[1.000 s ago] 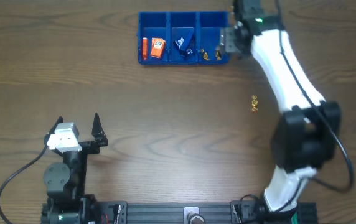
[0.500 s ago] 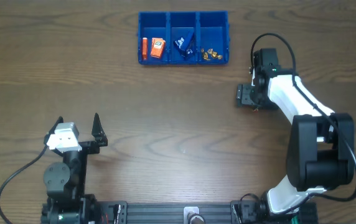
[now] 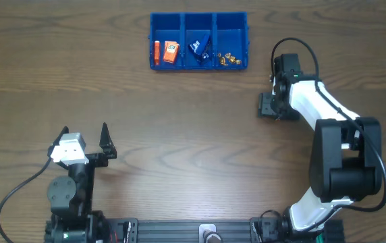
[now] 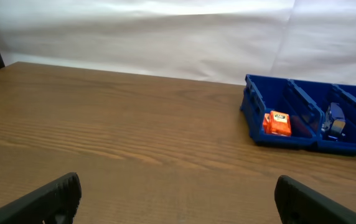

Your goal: Sort Candies Into Trays

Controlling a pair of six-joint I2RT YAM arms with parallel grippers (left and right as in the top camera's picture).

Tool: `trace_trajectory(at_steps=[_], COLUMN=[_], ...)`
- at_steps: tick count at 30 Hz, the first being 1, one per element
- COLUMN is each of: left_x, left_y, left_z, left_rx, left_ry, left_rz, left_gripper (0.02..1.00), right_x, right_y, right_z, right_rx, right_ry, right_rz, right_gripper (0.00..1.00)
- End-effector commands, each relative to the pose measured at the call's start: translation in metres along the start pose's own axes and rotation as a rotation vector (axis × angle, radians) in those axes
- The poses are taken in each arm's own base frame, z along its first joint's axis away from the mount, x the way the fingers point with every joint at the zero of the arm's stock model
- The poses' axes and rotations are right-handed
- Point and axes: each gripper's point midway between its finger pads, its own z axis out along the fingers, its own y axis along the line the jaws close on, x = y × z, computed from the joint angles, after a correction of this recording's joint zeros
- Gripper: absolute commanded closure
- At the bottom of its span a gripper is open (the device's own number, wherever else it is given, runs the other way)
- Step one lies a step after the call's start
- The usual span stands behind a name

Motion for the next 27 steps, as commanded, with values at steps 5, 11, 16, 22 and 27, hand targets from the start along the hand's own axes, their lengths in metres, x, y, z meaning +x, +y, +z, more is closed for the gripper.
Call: trace_trajectory(at_steps=[5, 11, 16, 22, 27], left_x=[0.017, 0.017, 0.017, 0.017, 0.017], left_y=[0.002, 0.002, 0.002, 0.002, 0.002], left_z=[0.001, 0.001, 0.001, 0.001, 0.001], left_rx=[-0.01, -0.01, -0.01, -0.01, -0.01], left_ry=[0.049, 0.049, 0.049, 0.049, 0.049], left_rz=[0.001, 0.001, 0.001, 0.001, 0.001], left_gripper=[0.02, 0.023, 0.02, 0.02, 0.02], right_x=[0.004, 0.004, -0.003, -0.041, -0.132], right_y=[-0.006, -0.005, 0.043, 0.129, 0.145], right_z=[0.005, 0.005, -0.018, -0.12, -0.187], right_rx=[0.014, 0.013, -0.091, -0.218, -0.152], right_ry=[0.015, 0.015, -0.06, -0.338, -0.58], right_rz=[0.005, 0.006, -0.067, -0.241, -0.197], right_gripper=[0.667, 0.805, 0.805, 0.805, 0.805])
